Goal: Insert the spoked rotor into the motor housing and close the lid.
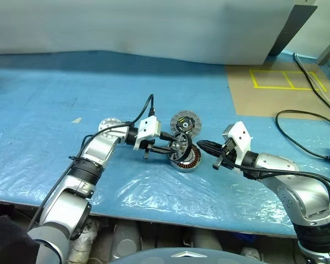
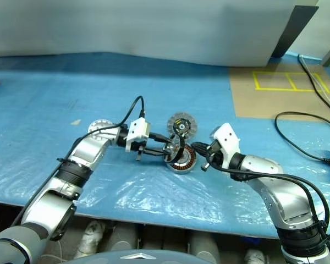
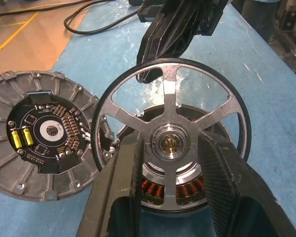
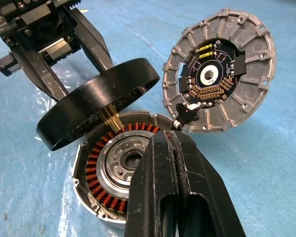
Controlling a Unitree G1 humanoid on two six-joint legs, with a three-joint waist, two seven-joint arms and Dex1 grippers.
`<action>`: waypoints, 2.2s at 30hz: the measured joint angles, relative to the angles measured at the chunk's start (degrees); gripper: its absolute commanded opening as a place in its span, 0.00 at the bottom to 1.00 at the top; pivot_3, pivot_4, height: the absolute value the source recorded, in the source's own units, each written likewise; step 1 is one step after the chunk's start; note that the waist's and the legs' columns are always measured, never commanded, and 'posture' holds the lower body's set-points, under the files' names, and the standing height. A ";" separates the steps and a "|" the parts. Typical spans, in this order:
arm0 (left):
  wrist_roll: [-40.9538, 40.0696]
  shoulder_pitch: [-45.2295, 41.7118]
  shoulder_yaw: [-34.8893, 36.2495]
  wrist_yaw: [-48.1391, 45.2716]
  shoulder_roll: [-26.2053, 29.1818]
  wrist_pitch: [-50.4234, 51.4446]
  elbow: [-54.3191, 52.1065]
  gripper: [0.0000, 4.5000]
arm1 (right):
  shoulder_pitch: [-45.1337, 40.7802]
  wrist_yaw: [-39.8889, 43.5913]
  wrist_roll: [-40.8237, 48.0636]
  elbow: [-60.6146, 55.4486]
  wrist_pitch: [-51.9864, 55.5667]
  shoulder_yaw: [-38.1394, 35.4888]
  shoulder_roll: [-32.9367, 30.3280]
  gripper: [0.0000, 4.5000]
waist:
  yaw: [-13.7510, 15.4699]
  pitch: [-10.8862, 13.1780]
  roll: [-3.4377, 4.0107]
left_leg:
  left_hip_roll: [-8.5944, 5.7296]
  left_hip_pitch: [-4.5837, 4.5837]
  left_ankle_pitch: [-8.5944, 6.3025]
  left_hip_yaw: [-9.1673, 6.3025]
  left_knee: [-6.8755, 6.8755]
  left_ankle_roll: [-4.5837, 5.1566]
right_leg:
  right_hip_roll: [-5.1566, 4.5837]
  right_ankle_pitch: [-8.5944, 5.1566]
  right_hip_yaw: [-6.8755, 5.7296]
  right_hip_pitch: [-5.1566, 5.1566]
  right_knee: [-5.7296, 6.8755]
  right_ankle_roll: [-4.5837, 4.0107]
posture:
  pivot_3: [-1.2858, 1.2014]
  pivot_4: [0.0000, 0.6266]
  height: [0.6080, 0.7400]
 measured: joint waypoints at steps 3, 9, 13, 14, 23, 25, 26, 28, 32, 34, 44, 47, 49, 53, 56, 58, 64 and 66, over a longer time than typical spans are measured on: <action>0.68 -0.24 -0.84 -0.53 0.61 0.55 -0.35 0.30 | 0.44 -0.15 -0.27 0.00 -0.16 0.00 0.08 0.00 | 0.00 0.00 0.00 | 0.00 0.00 0.00 0.00 0.00 0.00 | 0.00 0.00 0.00 0.00 0.00 0.00 | 0.52 0.24 1.00; 1.57 -1.40 -1.94 -0.92 0.81 0.75 -0.62 0.30 | 0.82 -0.20 -0.84 0.00 -0.62 0.01 0.15 0.00 | -0.04 0.00 0.00 | 0.01 0.02 0.00 0.00 0.00 0.00 | 0.00 0.00 0.00 0.00 0.01 -0.01 | 0.52 0.24 1.00; 2.01 -1.59 -2.12 -0.80 0.55 0.65 -0.56 0.37 | 0.82 -0.19 -1.10 0.02 -0.79 0.11 0.22 0.00 | -0.02 0.00 0.00 | 0.00 0.01 0.00 0.00 0.00 0.00 | 0.00 0.00 0.01 0.00 0.01 0.00 | 0.52 0.24 1.00; 2.03 -1.62 -2.19 -0.90 0.48 0.62 -0.46 0.45 | 0.82 -0.19 -1.21 0.05 -0.92 0.25 0.24 0.00 | -0.02 0.00 0.00 | 0.00 0.01 0.00 0.00 0.00 0.00 | 0.00 0.00 0.00 0.00 0.01 0.00 | 0.52 0.24 1.00; 2.95 -1.81 -1.88 1.13 0.14 -0.12 0.13 0.71 | 0.82 -0.53 -2.05 0.08 -1.02 0.91 0.37 0.00 | -0.04 0.00 0.00 | 0.01 0.02 0.00 0.00 0.00 0.00 | 0.01 0.00 0.00 0.00 0.02 0.00 | 0.52 0.24 1.00; 1.95 -1.80 -1.52 0.67 0.46 -0.13 0.07 0.71 | 0.82 -0.52 -2.06 0.08 -1.04 0.91 0.36 0.00 | -0.04 0.00 0.00 | 0.00 0.01 0.00 0.00 0.00 0.00 | 0.01 0.00 0.00 0.00 0.01 0.00 | 0.52 0.24 1.00; 1.73 -1.80 -1.36 0.35 0.72 -0.14 0.00 0.71 | 0.81 -0.52 -2.06 0.08 -1.04 0.91 0.35 0.00 | -0.04 0.00 0.00 | 0.00 0.01 0.00 0.00 0.00 0.00 | 0.00 0.00 0.00 0.00 0.01 0.00 | 0.52 0.24 1.00; 1.72 -1.80 -1.11 0.30 1.24 -0.23 -0.01 0.71 | 0.81 -0.51 -2.07 0.09 -1.09 0.91 0.35 0.00 | -0.04 0.00 0.00 | 0.01 0.01 0.00 0.00 0.00 0.00 | 0.01 0.00 0.00 0.00 0.01 0.00 | 0.52 0.24 1.00; 1.72 -1.72 -1.01 0.19 1.93 -0.20 -0.03 0.71 | 0.81 -0.35 -2.21 0.14 -1.27 0.91 0.14 0.00 | -0.02 0.00 0.00 | 0.00 0.01 0.00 0.00 0.00 0.00 | 0.00 0.00 0.00 0.00 0.01 0.00 | 0.52 0.24 1.00; 1.69 -1.46 -1.03 0.05 1.94 0.08 -0.32 0.71 | 1.08 0.27 -2.23 0.13 -1.46 0.85 -0.76 0.00 | 0.01 0.00 0.00 | 0.00 0.00 0.00 0.00 0.00 0.00 | 0.00 0.00 0.00 0.00 0.01 0.00 | 0.52 0.24 1.00; 0.64 -1.20 -1.02 -0.40 2.11 1.13 -0.96 0.71 | 6.40 4.55 -2.48 0.59 -3.06 -5.71 -8.44 0.00 | 0.09 0.00 0.00 | -0.01 0.00 0.00 0.00 0.01 0.01 | -0.01 -0.06 0.01 0.00 -0.01 -0.09 | 0.52 0.24 1.00; 0.60 -1.20 -1.01 -0.33 2.12 1.18 -0.99 0.71 | 7.13 5.37 -2.73 2.16 -3.98 -7.68 -9.48 0.00 | 0.01 0.00 0.00 | -0.01 0.01 0.00 0.00 0.01 0.01 | 0.00 -0.11 0.01 0.01 0.00 -0.19 | 0.52 0.24 1.00; 0.31 -1.05 -0.86 -0.10 2.23 1.74 -1.48 0.71 | 6.88 5.33 -2.71 2.56 -4.01 -8.28 -9.44 0.00 | -0.01 0.00 0.00 | 0.00 0.01 0.00 0.00 0.01 0.01 | 0.00 -0.12 0.01 0.01 0.00 -0.19 | 0.52 0.24 1.00; -2.29 1.03 0.76 -0.02 3.31 5.26 -5.26 0.71 | 3.10 4.65 -1.82 2.26 -3.74 -7.49 -6.89 0.00 | -0.28 0.00 0.01 | 0.02 0.05 0.00 0.00 0.00 0.01 | 0.02 -0.12 0.01 -0.01 0.02 -0.20 | 0.52 0.24 1.00; -6.48 5.72 3.64 0.85 5.36 11.82 -10.37 0.71 | -0.86 4.65 -0.92 0.26 -2.82 -1.36 -3.39 0.00 | -0.63 0.01 0.04 | 0.08 0.06 0.00 0.00 -0.03 0.01 | 0.07 -0.14 -0.04 -0.02 0.06 -0.23 | 0.52 0.24 1.00; -8.69 8.61 6.38 3.23 5.62 14.36 -12.17 0.71 | -3.28 5.06 -1.01 0.60 -2.67 2.82 -1.18 0.00 | -0.66 0.02 0.05 | 0.07 0.02 0.00 0.00 -0.01 0.01 | 0.04 -0.15 -0.04 -0.02 0.03 -0.25 | 0.52 0.24 1.00; -12.21 14.47 13.32 10.71 5.94 18.82 -14.57 0.71 | -9.85 8.05 -1.78 9.22 -3.50 10.35 3.69 0.00 | -0.70 0.02 0.04 | 0.04 -0.02 0.00 0.00 0.07 0.01 | 0.00 -0.15 -0.02 0.02 0.04 -0.25 | 0.52 0.24 1.00; -12.39 16.05 13.47 11.78 5.94 19.43 -15.39 0.71 | -10.94 8.94 -2.69 12.07 -4.27 11.41 4.04 0.00 | -0.59 0.02 0.04 | 0.06 -0.04 0.00 0.00 0.06 0.01 | 0.01 -0.15 -0.04 0.01 0.02 -0.26 | 0.52 0.24 1.00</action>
